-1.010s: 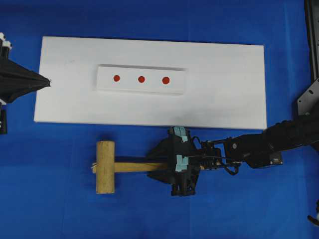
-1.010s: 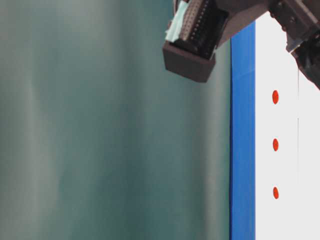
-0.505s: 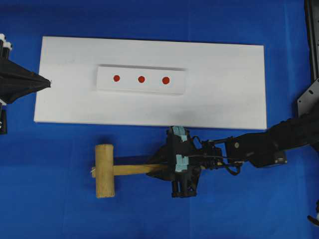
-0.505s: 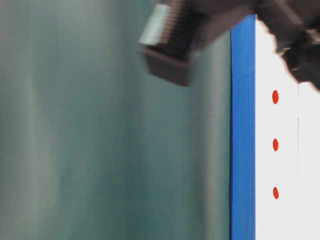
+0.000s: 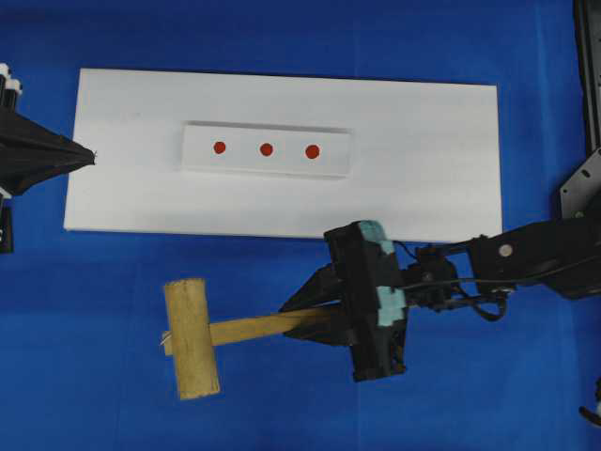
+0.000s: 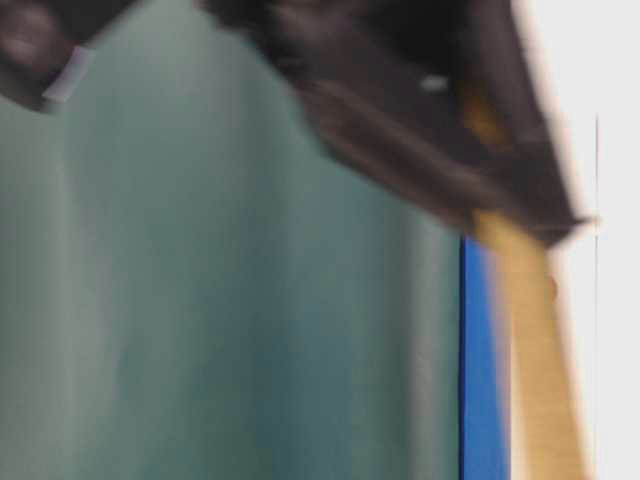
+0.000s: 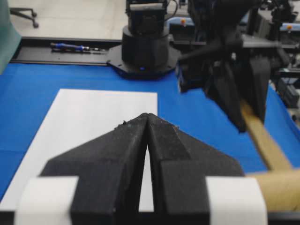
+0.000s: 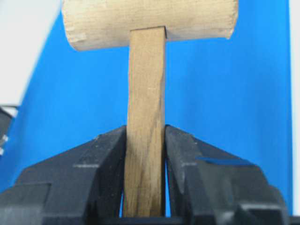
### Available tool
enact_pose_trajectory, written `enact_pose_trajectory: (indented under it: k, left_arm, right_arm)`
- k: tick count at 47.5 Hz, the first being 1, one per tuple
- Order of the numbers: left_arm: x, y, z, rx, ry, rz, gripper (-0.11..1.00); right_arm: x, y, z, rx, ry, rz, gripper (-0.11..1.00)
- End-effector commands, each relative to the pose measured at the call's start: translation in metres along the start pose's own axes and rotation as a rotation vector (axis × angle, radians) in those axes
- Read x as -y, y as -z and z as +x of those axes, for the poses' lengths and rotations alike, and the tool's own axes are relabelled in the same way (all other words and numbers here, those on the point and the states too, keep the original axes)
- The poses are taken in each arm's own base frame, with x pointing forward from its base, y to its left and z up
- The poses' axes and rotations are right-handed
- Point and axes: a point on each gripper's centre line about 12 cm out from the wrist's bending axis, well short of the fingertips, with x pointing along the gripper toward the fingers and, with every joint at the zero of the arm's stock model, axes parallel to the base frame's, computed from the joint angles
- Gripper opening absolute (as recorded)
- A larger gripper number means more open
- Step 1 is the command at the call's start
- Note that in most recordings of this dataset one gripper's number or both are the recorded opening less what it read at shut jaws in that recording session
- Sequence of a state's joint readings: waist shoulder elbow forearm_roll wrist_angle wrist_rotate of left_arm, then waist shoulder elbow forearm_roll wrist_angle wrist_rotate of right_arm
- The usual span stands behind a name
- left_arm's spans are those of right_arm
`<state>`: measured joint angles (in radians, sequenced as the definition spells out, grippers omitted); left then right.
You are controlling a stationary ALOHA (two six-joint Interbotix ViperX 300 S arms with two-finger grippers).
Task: Hit the mark with a hammer.
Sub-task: 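Close the right gripper on the mallet handle near its end, then lift the mallet with the right gripper and carry it over the board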
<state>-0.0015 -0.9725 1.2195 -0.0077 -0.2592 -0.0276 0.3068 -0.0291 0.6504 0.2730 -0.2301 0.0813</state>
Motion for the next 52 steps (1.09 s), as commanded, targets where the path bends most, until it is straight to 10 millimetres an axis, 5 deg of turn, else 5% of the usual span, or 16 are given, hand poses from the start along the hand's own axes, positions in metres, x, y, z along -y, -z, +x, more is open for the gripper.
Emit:
enact_pose_trajectory:
  k: [1, 13, 37, 52]
  left_arm:
    - [0.000, -0.004, 0.002, 0.008, 0.001, -0.014, 0.00]
    - [0.000, -0.002, 0.001, -0.006, 0.001, -0.028, 0.00]
    - [0.000, -0.001, 0.002, -0.009, 0.001, -0.025, 0.00]
    - [0.000, -0.001, 0.002, -0.012, 0.001, -0.028, 0.00]
  right_arm:
    - [-0.009, -0.030, -0.012, 0.082, -0.027, -0.009, 0.09]
    - [-0.002, -0.033, -0.012, 0.087, -0.011, -0.007, 0.09]
    - [0.085, -0.058, -0.021, 0.140, 0.197, -0.054, 0.09]
    - [0.100, -0.064, -0.025, 0.150, 0.235, -0.075, 0.09]
